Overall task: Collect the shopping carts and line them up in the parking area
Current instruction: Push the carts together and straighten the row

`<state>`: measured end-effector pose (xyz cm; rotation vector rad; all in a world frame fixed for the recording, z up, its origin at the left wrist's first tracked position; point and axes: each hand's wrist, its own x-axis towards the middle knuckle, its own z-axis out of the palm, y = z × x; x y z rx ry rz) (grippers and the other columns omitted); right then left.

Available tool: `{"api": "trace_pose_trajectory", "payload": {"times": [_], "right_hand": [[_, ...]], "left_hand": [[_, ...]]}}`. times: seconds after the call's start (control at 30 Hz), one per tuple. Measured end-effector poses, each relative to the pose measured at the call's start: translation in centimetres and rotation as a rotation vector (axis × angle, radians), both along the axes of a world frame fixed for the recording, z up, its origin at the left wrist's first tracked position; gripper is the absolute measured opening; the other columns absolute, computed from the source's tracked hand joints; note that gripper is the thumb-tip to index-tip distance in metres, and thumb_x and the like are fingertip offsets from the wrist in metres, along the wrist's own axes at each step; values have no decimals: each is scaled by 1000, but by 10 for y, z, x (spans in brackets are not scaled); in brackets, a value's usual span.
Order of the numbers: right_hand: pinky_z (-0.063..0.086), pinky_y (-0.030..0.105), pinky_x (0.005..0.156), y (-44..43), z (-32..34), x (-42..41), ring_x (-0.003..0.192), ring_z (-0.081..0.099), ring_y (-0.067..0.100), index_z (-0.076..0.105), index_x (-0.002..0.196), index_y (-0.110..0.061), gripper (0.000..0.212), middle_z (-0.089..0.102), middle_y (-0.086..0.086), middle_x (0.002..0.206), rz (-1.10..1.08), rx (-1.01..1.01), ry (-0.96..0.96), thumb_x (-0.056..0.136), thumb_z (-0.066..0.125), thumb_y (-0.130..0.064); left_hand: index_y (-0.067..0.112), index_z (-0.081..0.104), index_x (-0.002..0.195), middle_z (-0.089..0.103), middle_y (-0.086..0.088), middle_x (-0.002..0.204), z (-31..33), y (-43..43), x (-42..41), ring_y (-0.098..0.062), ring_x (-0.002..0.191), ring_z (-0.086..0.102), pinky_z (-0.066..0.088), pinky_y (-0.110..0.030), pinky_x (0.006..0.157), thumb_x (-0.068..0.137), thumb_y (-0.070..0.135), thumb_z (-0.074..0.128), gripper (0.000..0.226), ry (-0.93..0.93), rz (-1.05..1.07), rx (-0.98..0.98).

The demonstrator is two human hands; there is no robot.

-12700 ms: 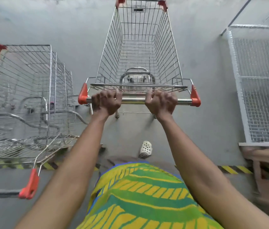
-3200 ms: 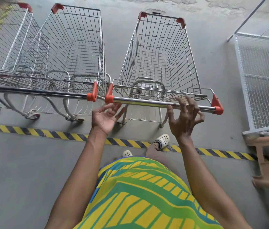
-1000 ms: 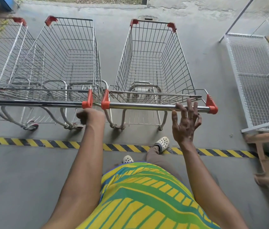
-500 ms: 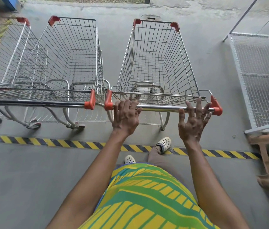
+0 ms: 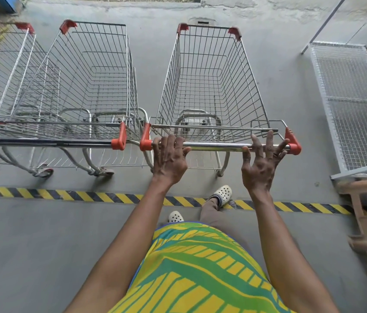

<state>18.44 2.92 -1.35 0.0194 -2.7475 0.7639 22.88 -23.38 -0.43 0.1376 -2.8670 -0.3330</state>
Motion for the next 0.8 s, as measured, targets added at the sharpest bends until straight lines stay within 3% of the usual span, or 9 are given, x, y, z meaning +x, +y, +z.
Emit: {"api": "trace_pose_trajectory", "payload": {"times": [0.13, 0.3, 0.5, 0.6, 0.7, 0.8], "right_hand": [[-19, 45, 124, 0, 1, -3, 156, -12, 42, 51, 149, -32, 52, 12, 0, 172, 11, -2, -34, 106, 35, -57], [-12, 55, 124, 4, 1, -12, 155, -13, 44, 55, 145, -32, 51, 15, 1, 172, 32, -13, -52, 105, 37, -58], [-11, 55, 125, 6, 1, -17, 156, -14, 38, 59, 136, -30, 46, 26, 4, 168, 22, -19, -87, 104, 39, -58], [-8, 51, 127, 4, 1, -14, 157, -12, 39, 61, 128, -29, 40, 31, 3, 166, 19, -39, -56, 105, 43, -55], [-15, 41, 125, 4, 3, -10, 157, -12, 38, 61, 127, -29, 38, 32, 2, 165, 11, -42, -55, 105, 44, -55], [-16, 40, 125, 5, 6, -8, 157, -11, 36, 60, 127, -30, 41, 34, 2, 163, 10, -24, -57, 104, 40, -57]], "left_hand": [[15, 60, 110, 57, -7, 104, -2, -5, -4, -29, 96, 50, 30, -44, 96, 101, 38, 34, 36, 33, -27, -4], [13, 60, 105, 58, -9, 101, 1, -2, -9, -30, 93, 51, 28, -44, 95, 100, 38, 35, 36, 36, -14, -23], [14, 59, 105, 57, -8, 102, 1, 0, -10, -28, 95, 48, 29, -44, 95, 101, 39, 33, 37, 23, -5, -15], [15, 58, 108, 56, -7, 106, 1, -2, -8, -27, 98, 47, 31, -44, 98, 102, 40, 29, 39, 10, -7, -1], [15, 58, 110, 56, -7, 109, 1, -2, -7, -28, 100, 48, 32, -46, 100, 101, 39, 29, 39, 1, -12, 10], [14, 59, 110, 57, -7, 107, 1, -2, -5, -28, 98, 48, 30, -44, 98, 101, 38, 30, 38, 21, -15, -6]]}}
